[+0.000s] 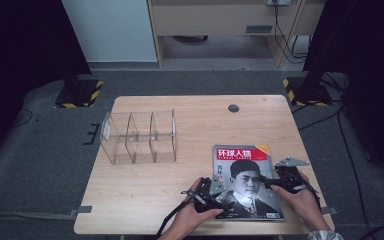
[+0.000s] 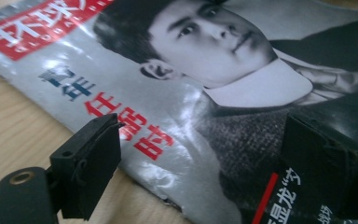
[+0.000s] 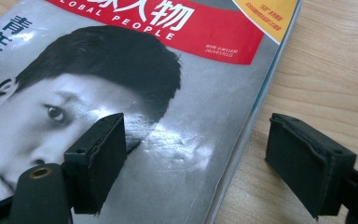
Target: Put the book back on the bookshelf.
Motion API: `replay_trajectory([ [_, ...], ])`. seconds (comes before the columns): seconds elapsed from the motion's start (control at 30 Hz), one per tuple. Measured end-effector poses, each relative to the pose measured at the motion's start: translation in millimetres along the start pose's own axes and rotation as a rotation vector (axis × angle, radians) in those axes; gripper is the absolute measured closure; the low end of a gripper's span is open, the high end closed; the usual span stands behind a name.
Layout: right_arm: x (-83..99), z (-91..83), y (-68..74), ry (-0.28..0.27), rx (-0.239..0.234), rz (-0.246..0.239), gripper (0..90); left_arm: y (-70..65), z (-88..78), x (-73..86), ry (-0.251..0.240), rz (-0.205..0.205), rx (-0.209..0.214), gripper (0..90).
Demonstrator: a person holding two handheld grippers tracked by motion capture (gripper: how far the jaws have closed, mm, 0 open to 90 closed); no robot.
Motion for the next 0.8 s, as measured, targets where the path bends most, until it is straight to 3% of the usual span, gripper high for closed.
replay_trajectory([
  [0.1,-0.4,0.3,0.4,-0.002,-0.004,-0.005,21.3,-2.4,4.0,1.5,0.012,0.026,-0.006,11.4],
  [0.23,-1.9,1.7,4.0,-0.008,-0.012,-0.014,23.0,-3.2,6.2,1.1,0.026,0.032,-0.018,11.6],
  [0.53,-5.0,-0.1,2.6,-0.03,-0.037,0.032,25.8,-2.5,7.5,1.0,0.035,0.021,-0.017,11.5],
  [0.8,-11.9,-9.8,5.0,-0.08,-0.039,0.027,35.5,-2.6,7.7,1.0,0.036,0.021,-0.019,11.5],
])
Point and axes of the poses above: each handheld gripper's, and its own axes: z roughly forward along the jaws, x roughly out of its underside, y roughly to its left, the point moved 6 cm from there along z, roughly forward along the jaws, and after that the axes turned 5 degrees about x, right-handed, at the moved point
